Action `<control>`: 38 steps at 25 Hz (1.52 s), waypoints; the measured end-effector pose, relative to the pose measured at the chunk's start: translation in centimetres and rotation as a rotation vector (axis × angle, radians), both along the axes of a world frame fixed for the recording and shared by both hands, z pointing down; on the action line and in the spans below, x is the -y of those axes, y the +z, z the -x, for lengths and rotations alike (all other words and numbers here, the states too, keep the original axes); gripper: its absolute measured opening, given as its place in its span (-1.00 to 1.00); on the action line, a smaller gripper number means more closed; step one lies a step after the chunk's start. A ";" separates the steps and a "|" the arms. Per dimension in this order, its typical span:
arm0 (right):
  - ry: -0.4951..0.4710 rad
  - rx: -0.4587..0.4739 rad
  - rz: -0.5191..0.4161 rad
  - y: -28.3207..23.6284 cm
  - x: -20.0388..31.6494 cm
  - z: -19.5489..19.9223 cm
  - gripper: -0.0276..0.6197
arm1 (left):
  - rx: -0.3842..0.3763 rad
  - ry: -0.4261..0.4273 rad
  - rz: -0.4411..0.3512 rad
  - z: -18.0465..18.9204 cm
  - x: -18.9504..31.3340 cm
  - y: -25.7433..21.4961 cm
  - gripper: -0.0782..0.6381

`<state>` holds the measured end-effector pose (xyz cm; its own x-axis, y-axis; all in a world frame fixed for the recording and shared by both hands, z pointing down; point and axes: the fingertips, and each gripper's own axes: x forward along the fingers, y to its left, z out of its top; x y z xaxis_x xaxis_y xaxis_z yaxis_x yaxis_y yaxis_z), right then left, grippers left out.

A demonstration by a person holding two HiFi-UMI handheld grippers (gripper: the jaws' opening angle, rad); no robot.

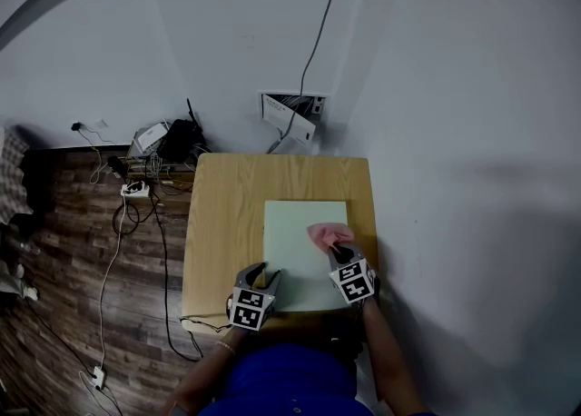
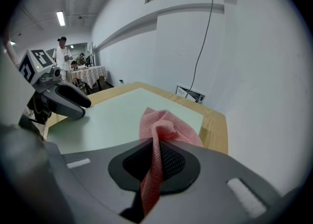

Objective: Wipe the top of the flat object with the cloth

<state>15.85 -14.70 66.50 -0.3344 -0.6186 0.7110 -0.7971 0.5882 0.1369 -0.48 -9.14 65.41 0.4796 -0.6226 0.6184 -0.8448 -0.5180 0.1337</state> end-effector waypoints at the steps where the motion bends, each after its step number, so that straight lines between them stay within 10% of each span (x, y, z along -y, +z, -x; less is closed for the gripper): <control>1: -0.001 0.000 -0.004 -0.1 0.0 0.0 -0.86 | 0.006 0.020 0.003 -0.1 -0.4 -0.2 -0.28; 22: 0.005 0.021 -0.067 -0.1 -0.3 -0.2 -0.87 | 0.061 0.139 0.034 -1.7 -8.2 0.9 0.11; 38: 0.031 0.069 -0.127 -3.3 -1.9 2.3 -0.87 | 0.110 0.257 0.109 -0.7 -8.3 1.4 0.03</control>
<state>13.51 -12.81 63.23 -0.3593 -0.7128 0.6023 -0.8247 0.5446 0.1526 0.25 -0.82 66.84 0.5395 -0.4171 0.7314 -0.7006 -0.7041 0.1153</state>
